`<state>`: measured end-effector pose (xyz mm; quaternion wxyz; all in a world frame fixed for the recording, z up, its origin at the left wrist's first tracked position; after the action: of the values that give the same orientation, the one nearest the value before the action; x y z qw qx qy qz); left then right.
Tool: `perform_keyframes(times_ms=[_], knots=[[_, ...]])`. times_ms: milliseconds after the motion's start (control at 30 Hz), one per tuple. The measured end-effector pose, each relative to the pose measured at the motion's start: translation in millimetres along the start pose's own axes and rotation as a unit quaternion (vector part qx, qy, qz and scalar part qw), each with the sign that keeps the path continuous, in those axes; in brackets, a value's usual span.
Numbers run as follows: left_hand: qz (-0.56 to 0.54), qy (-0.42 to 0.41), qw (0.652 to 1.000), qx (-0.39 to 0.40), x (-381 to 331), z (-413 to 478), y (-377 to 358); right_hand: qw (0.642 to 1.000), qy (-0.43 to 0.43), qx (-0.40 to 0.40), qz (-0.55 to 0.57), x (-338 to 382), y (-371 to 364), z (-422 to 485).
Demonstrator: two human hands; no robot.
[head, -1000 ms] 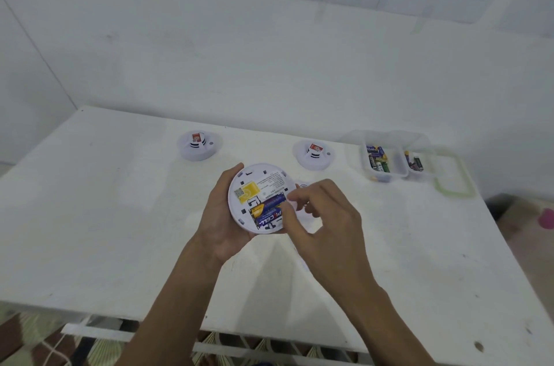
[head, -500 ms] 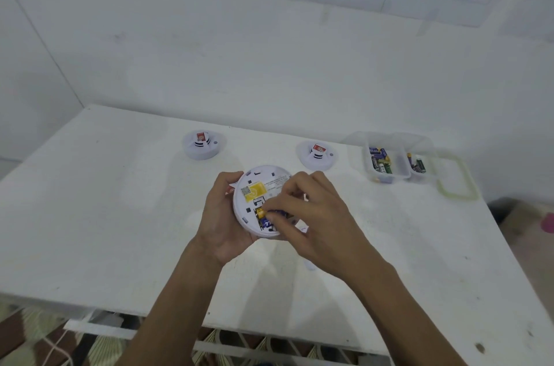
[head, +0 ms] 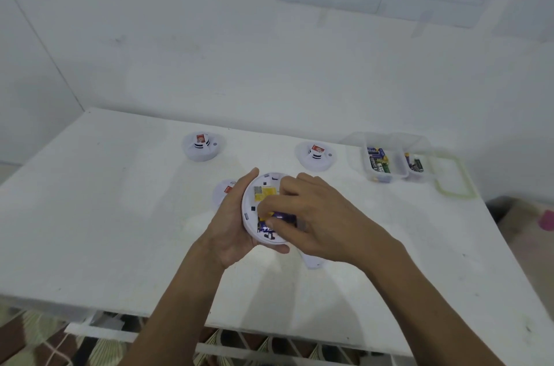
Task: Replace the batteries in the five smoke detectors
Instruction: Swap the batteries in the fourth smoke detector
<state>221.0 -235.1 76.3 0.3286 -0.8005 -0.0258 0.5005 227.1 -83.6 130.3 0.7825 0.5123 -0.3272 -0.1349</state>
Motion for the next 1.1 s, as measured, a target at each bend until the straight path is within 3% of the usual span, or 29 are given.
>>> perform_keyframes(times_ms=[333, 567, 733, 867, 1100], knots=[[0.052, 0.022, 0.998, -0.019, 5, -2, 2, 0.995, 0.017, 0.094, -0.015, 2, 3, 8], [0.051, 0.024, 0.998, -0.041, 7, -5, 0, 0.995, 0.025, 0.099, 0.005, 4, 0, 9], [0.024, 0.024, 0.998, -0.051, 10, -4, 5, 0.998, 0.028, 0.049, 0.024, 5, 0, 5], [0.006, -0.024, 0.998, -0.058, 7, -5, 6, 0.996, -0.009, -0.007, 0.084, 8, -1, 0], [-0.032, -0.067, 0.995, -0.066, 1, -5, 7, 0.955, -0.107, -0.159, 0.228, 15, -2, -9]])
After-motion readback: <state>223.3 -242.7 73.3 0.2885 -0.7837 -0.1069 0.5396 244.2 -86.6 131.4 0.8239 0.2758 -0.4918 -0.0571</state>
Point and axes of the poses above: each hand's wrist, its own z-axis towards the middle knuckle, its own y-axis out of the back of the hand, x = y × z, the point moved 1 cm from there along z, towards the middle knuckle, and after that the axes turned 10 degrees about z, right-handed, at the moved point
